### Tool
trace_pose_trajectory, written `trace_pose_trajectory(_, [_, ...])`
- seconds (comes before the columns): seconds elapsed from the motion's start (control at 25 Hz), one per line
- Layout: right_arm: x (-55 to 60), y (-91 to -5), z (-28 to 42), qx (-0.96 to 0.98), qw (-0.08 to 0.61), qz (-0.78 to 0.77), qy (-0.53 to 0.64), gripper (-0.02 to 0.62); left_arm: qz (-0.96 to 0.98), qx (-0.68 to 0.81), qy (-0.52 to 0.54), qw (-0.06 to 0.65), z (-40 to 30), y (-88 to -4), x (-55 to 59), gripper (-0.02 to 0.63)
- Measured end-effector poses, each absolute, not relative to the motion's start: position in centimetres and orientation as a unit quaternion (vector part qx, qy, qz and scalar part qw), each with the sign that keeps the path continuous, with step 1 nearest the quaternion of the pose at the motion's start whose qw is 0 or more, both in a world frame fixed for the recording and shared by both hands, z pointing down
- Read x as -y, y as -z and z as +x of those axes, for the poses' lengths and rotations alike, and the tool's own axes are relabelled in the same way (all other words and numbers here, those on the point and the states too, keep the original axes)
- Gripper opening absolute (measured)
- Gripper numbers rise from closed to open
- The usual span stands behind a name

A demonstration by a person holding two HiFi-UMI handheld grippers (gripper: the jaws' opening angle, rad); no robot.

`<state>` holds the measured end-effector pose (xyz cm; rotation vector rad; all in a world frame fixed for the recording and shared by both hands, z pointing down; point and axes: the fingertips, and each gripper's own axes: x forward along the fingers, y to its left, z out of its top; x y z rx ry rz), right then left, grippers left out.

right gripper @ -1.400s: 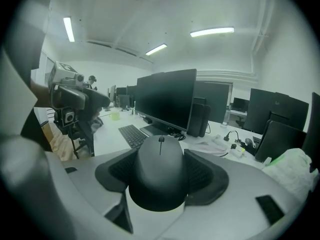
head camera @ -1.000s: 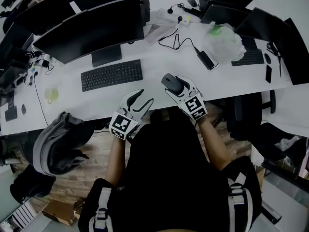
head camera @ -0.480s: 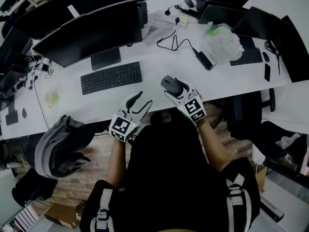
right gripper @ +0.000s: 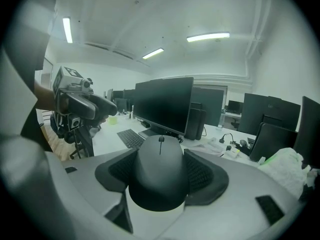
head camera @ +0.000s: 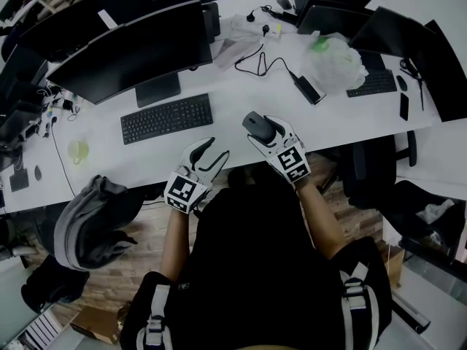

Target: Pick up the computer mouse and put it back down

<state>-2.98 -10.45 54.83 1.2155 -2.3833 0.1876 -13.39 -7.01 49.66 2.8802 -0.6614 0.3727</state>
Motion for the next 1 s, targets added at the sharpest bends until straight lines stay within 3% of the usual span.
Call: trace_pose_trajectory(1.0, [14.0,-56.1,5.0,0.874,0.229,0.418,-0.094,0.293,0.95,0.261,-0.144,0.096,-6.7,-49.7,9.9,0.192])
